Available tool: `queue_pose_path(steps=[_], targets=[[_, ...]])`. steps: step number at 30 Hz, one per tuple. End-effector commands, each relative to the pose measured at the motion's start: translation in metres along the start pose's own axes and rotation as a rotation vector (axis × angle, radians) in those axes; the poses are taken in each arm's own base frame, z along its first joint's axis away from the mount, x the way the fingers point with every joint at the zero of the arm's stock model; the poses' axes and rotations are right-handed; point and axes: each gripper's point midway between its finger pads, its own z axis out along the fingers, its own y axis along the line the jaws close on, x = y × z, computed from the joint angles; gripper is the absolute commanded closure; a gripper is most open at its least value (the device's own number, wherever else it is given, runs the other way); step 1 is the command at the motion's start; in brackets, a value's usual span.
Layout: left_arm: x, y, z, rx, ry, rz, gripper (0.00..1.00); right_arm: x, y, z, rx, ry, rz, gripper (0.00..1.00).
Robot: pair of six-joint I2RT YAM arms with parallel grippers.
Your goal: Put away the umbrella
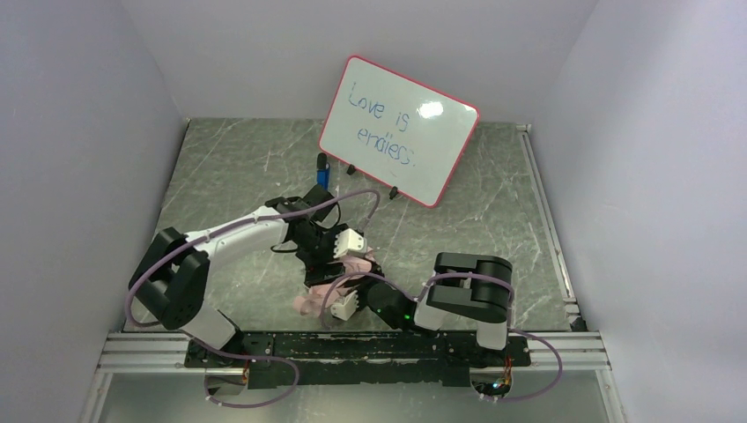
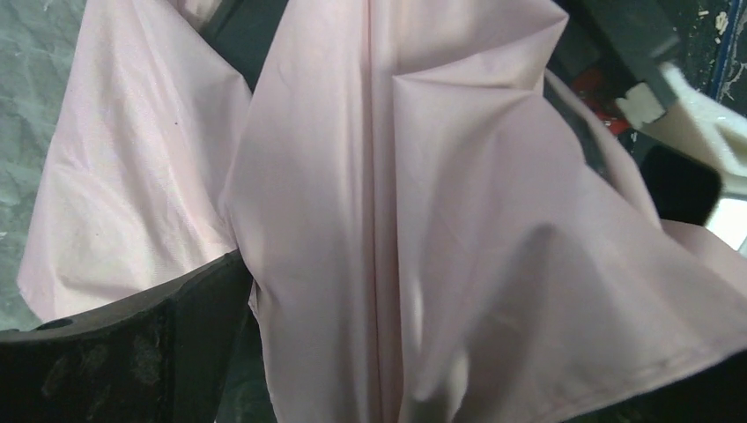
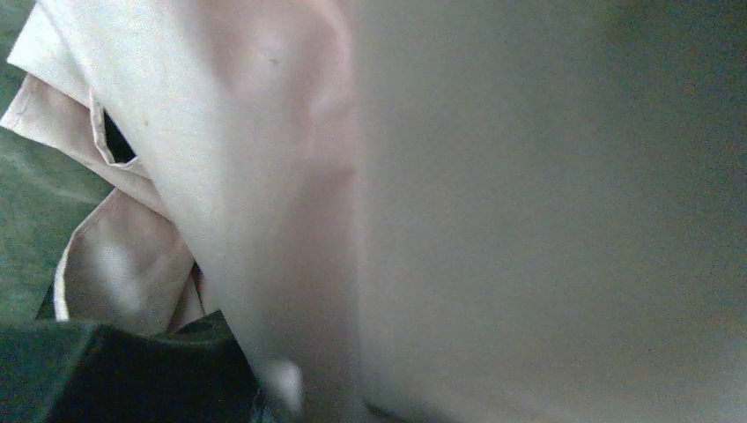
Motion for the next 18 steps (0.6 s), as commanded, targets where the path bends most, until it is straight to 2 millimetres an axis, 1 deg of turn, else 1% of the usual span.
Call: queue_pose_path(steps=[1, 10, 14, 16, 18], targets=[[0.001, -0.002, 0.018, 0.063, -0.063, 0.022, 0.05, 0.013, 0.048, -0.012, -0.177, 0.015, -0.059, 0.81], [0.015, -0.011, 0.041, 0.130, -0.054, 0.002, 0.06, 0.009, 0.049, -0.007, -0.170, 0.010, -0.058, 0.81], [0.020, -0.019, 0.046, 0.133, 0.017, 0.027, 0.08, 0.009, 0.049, -0.006, -0.169, 0.010, -0.059, 0.81], [0.022, -0.024, 0.051, 0.133, 0.038, 0.041, 0.10, 0.008, 0.048, -0.006, -0.166, 0.009, -0.055, 0.81], [0.028, -0.026, 0.058, 0.129, 0.071, 0.031, 0.13, 0.008, 0.047, -0.005, -0.156, 0.011, -0.048, 0.81]])
